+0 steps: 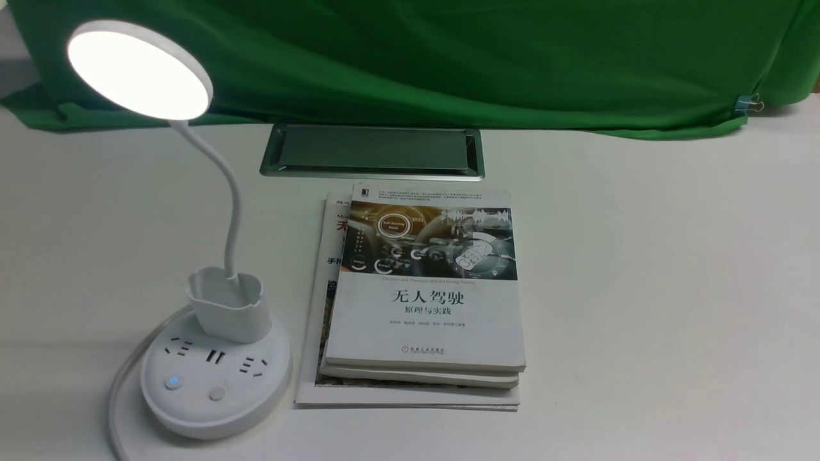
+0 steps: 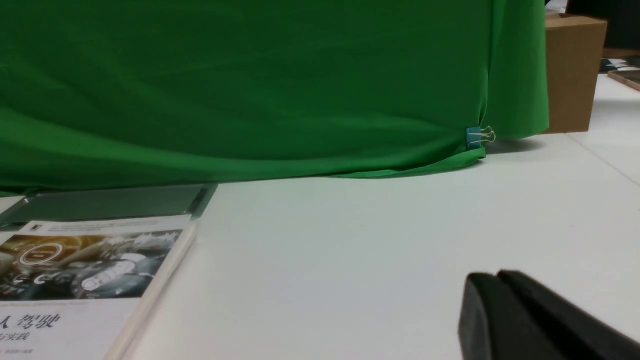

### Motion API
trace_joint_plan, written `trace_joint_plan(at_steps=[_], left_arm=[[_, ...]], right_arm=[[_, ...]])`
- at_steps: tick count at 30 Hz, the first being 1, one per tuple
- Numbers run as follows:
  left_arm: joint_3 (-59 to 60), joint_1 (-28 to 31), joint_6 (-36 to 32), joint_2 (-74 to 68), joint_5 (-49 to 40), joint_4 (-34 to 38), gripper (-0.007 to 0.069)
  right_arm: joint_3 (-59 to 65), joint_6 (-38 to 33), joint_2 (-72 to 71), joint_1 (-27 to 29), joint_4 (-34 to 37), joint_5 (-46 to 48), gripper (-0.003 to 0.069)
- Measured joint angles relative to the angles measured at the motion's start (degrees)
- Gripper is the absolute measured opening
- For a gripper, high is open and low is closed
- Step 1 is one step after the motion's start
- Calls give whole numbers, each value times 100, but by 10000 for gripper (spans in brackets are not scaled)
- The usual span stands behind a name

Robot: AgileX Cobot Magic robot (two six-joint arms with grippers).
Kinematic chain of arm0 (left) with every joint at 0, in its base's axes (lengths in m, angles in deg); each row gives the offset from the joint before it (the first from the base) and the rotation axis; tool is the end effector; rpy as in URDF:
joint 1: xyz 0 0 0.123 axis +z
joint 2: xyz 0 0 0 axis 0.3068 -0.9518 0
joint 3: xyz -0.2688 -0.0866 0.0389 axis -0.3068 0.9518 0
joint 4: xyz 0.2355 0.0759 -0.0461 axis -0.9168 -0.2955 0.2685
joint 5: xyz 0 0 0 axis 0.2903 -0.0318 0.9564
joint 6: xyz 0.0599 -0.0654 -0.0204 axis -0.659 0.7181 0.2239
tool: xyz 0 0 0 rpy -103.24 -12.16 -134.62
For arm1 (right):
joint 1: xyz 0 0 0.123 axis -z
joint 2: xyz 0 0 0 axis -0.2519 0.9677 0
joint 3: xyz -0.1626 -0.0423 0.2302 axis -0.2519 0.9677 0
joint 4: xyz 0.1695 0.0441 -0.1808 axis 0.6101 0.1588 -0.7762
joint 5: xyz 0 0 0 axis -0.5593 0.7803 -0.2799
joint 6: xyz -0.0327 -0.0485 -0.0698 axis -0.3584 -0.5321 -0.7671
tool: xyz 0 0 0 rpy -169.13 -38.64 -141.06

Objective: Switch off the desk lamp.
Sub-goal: Use the left arm to press the button switch on the lamp holder

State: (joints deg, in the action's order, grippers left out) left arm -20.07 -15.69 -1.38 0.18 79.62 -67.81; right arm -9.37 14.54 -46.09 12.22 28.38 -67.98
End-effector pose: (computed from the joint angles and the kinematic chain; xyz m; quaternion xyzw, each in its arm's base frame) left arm 0.0502 0.0088 0.2353 -0.1142 0.5580 -0.0687 0.8190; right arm 0.0569 0.0026 0.2025 0.0087 0.7100 0.0400 0.7030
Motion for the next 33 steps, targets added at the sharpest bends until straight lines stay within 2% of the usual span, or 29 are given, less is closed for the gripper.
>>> trace_joint_plan(at_steps=[2,5,7,8,9,13,16,20,28,31,33], left_arm=[[-68,0,75,0,268,0,20],[-683,0,136,-63,-278,-207,20],[-1333,0,136,-311,-976,-412,20],[-1399,0,136,-344,-1052,-426,20],[-1932,0,136,-642,-1710,-493,20],[-2886,0,116,-1482,-3396,-552,20],[-3136,0,69,-1969,-3982,-765,20],[-3148,0,114,-2453,-4029,-785,20],[-2904,0,90,-3838,-3985,-315,20],[-2910,0,-91,-4336,-4016,-141,20],[-3036,0,-633,-4906,-4391,83,20]], right_arm=[[0,0,0,0,0,0,36],[0,0,0,0,0,0,36],[0,0,0,0,0,5,36],[0,0,0,0,0,5,36],[0,0,0,0,0,5,36],[0,0,0,0,0,5,36],[0,0,0,0,0,5,36],[0,0,0,0,0,5,36],[0,0,0,0,0,5,36],[0,0,0,0,0,5,36],[0,0,0,0,0,5,36]])
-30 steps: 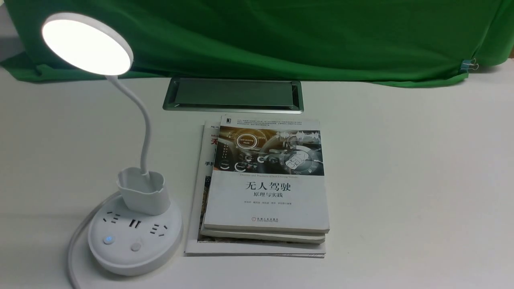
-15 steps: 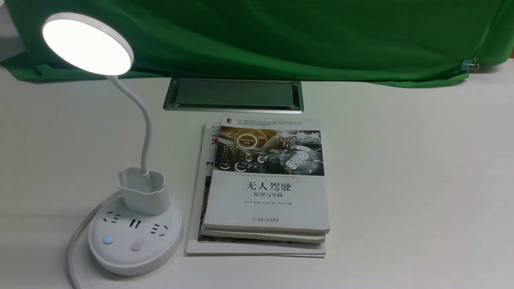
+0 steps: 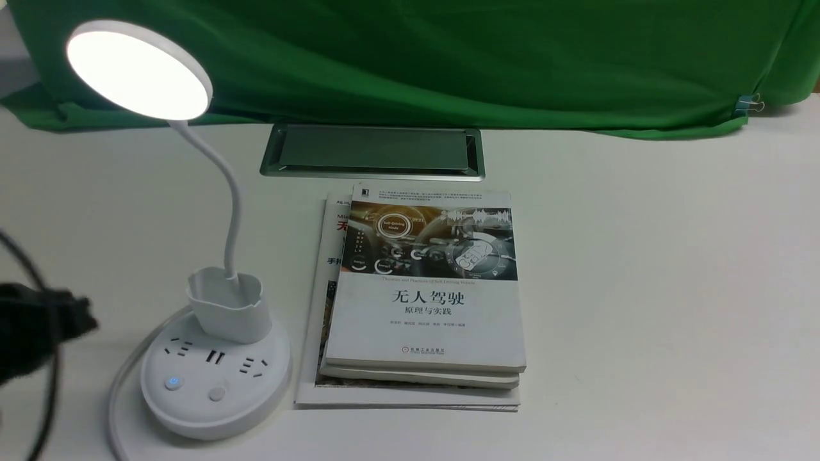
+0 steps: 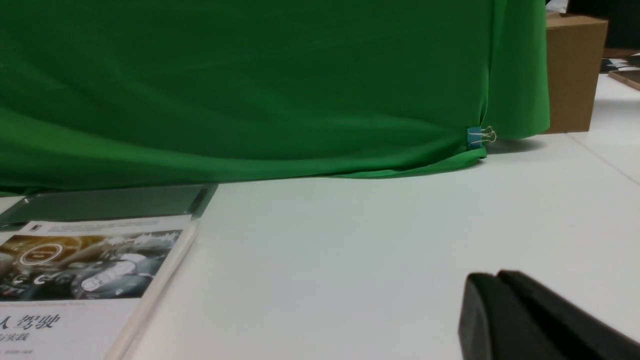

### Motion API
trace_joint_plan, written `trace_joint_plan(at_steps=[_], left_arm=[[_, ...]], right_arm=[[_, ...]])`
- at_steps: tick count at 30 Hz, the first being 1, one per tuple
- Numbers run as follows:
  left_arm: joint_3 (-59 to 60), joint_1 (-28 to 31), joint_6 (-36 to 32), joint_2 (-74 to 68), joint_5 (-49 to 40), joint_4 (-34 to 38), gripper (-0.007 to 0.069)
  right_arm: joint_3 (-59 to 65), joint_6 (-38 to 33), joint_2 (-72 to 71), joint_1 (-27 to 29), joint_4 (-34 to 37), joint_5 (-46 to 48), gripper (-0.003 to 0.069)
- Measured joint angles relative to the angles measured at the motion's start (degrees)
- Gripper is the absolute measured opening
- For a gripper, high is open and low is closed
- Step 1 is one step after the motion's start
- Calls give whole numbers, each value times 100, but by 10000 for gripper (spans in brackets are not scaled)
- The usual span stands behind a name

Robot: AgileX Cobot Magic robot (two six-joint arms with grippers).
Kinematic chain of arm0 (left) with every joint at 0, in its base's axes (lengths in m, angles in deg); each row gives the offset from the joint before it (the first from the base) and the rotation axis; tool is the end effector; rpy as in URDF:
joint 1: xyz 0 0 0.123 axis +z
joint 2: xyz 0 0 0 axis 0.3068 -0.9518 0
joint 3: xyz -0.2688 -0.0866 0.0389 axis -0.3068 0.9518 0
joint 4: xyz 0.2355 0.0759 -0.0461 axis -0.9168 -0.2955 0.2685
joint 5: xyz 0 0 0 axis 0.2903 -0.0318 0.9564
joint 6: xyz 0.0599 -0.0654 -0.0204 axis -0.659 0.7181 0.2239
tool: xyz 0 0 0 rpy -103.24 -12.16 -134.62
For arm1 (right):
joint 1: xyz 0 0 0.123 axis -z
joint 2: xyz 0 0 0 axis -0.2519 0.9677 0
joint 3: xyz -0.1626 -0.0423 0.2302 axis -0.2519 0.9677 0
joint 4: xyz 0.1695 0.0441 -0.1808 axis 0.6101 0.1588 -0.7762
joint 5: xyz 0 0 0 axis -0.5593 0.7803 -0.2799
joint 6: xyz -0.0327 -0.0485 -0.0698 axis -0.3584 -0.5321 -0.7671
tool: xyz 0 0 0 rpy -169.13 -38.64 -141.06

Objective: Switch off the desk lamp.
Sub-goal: Use the left arm to press the button switch on the lamp holder

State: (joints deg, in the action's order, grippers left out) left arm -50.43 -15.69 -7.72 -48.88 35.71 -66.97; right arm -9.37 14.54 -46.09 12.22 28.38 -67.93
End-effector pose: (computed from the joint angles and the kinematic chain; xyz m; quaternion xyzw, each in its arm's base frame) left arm 0.1611 -0.0055 0.2633 -0.0544 0.9050 -0.0799 0.4142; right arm 0.0569 0.0026 0.2024 0.0087 0.7103 0.0400 0.7027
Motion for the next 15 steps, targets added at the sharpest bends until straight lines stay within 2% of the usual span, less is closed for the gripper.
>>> trace_joint_plan(at_steps=[4,7,10,15], left_arm=[[-643,-123,-657,-1096,-982,141,20],[-991,-486,-659,-1530,-970,99,20],[-1269,-1041,-315,-1968,-944,-269,20],[-1697,-1953,802,-2870,-1485,-1675,20]], right_arm=[[0,0,0,0,0,0,36],[0,0,0,0,0,0,36],[0,0,0,0,0,0,36],[0,0,0,0,0,0,36]])
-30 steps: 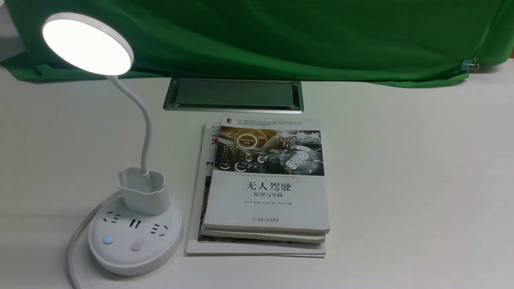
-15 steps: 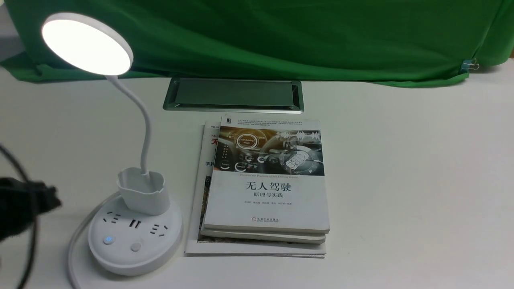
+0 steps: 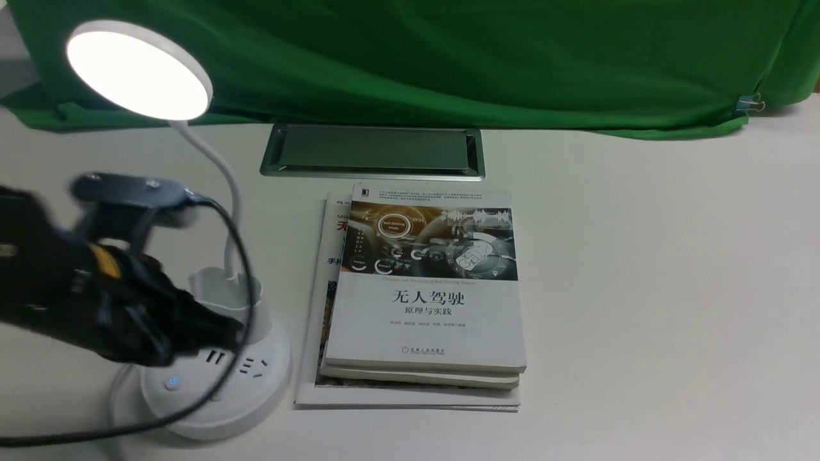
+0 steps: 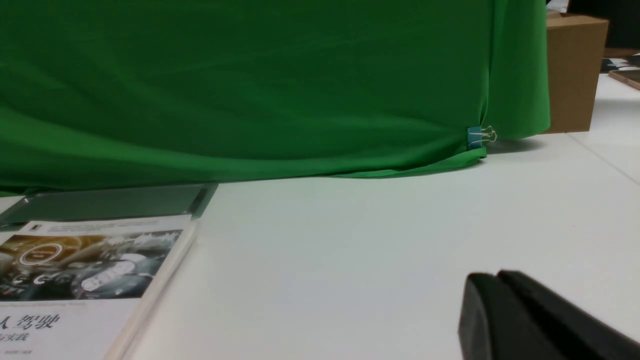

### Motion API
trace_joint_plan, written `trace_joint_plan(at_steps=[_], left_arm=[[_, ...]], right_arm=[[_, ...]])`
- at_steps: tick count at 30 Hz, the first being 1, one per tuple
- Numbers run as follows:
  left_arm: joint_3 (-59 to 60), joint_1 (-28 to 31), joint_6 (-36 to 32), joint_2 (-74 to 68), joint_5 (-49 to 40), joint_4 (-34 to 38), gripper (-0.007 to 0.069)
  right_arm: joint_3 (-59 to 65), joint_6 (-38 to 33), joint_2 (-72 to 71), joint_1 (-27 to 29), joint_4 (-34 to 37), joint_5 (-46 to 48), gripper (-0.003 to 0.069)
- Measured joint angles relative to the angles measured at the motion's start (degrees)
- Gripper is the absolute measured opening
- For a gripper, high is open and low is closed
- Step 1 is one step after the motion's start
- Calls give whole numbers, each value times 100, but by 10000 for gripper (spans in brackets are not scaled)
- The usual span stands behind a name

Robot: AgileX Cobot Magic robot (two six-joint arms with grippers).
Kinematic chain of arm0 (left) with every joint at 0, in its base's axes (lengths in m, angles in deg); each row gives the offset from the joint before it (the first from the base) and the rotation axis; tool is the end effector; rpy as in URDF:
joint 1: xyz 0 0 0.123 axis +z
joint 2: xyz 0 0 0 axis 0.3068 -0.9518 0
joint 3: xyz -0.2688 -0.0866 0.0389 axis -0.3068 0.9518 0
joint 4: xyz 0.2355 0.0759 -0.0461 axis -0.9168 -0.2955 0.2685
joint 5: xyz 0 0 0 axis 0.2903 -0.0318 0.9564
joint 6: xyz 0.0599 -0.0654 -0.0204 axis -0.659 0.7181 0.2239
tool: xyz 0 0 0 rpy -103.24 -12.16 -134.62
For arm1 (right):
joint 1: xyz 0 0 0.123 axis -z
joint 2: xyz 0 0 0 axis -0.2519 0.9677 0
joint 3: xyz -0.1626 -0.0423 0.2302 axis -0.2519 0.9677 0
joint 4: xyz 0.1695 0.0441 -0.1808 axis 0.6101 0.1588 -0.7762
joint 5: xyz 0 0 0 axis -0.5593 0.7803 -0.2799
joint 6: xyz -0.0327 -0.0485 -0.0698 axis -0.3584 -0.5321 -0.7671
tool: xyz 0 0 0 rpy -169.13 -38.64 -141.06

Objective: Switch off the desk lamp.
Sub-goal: Use the left arm to press the button switch on the lamp holder

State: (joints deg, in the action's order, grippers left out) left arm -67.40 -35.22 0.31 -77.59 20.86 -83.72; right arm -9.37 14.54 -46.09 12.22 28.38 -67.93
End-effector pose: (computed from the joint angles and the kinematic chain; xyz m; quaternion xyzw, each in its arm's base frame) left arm 0.2356 -0.0729 0.2336 0.1367 0.9721 -0.0276 0.1886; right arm 0.0569 0.0026 0.2024 0.0087 0.7103 0.0400 0.7027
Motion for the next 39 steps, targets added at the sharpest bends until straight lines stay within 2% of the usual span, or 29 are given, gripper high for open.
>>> trace_joint_plan(at_steps=[3,9,22,39], left_arm=[[-113,-208,211,-330,-121,-196,20],[-129,-277,148,-562,-195,-176,20],[50,-279,-86,-1188,432,184,20],[-126,-285,-3,-569,257,-137,20]], right_arm=[[0,0,0,0,0,-6,36],[0,0,0,0,0,0,36],[0,0,0,0,0,0,36],[0,0,0,0,0,0,36]])
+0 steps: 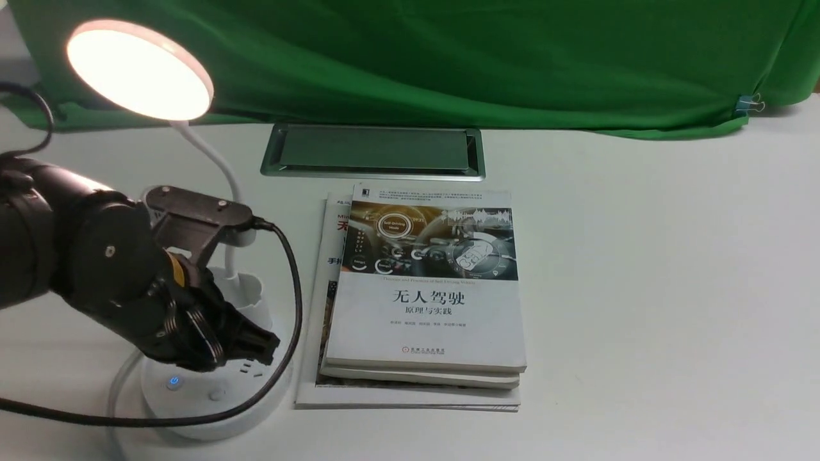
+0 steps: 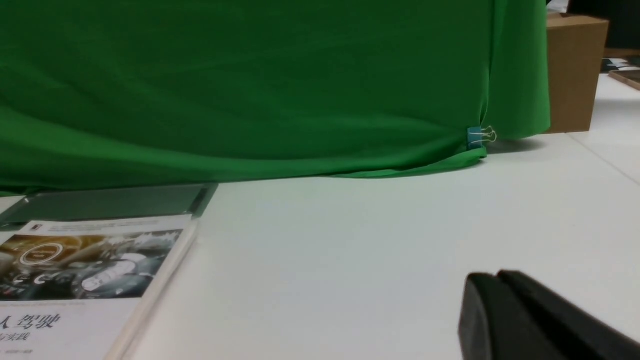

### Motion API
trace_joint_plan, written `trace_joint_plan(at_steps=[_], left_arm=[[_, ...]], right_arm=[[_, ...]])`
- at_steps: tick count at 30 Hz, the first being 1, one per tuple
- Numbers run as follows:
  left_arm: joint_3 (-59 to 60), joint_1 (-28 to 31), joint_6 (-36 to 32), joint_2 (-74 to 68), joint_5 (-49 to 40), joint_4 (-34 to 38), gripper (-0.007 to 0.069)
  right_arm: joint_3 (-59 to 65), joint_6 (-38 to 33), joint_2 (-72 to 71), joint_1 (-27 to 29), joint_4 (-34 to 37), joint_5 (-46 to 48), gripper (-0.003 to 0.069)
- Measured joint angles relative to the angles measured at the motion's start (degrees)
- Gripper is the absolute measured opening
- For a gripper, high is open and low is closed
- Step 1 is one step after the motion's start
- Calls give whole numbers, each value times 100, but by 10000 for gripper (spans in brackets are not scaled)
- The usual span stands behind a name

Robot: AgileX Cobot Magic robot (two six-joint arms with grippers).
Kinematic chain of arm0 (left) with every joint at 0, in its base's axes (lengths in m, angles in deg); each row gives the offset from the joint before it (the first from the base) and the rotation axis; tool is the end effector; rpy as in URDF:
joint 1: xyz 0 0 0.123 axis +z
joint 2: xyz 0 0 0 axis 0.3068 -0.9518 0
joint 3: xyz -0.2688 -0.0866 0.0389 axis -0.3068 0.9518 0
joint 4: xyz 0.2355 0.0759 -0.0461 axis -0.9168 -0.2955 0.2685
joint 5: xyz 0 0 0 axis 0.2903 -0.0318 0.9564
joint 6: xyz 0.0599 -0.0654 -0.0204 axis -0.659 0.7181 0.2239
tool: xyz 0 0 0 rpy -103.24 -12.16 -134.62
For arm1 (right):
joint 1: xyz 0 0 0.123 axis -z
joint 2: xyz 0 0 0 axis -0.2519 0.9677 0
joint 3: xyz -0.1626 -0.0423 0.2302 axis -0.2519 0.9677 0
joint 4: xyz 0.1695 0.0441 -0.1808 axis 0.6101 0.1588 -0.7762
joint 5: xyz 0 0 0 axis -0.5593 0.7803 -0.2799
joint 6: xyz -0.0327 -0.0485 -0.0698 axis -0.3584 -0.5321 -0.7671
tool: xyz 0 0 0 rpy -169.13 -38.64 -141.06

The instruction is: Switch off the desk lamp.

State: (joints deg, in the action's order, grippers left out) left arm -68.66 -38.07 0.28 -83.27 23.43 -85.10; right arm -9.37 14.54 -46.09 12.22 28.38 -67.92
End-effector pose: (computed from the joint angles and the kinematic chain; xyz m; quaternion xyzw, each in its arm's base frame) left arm 0.2490 -0.0895 0.2156 0.1694 0.9699 -0.0204 0.1740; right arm 0.0569 0.0026 0.2024 0.0087 0.7104 0.0400 0.7026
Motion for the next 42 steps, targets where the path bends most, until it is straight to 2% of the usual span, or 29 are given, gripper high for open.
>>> trace_joint_plan(at_steps=[11,19,38,42], left_arm=[[509,0,287,-392,772,2,20],[341,0,292,-58,369,-5,20],[215,0,292,293,245,50,20],[220,0,292,1063,96,112,20]], right_arm=[[0,0,0,0,0,0,36],[0,0,0,0,0,-3,36],[0,0,0,0,0,-3,36],[0,0,0,0,0,-3,36]])
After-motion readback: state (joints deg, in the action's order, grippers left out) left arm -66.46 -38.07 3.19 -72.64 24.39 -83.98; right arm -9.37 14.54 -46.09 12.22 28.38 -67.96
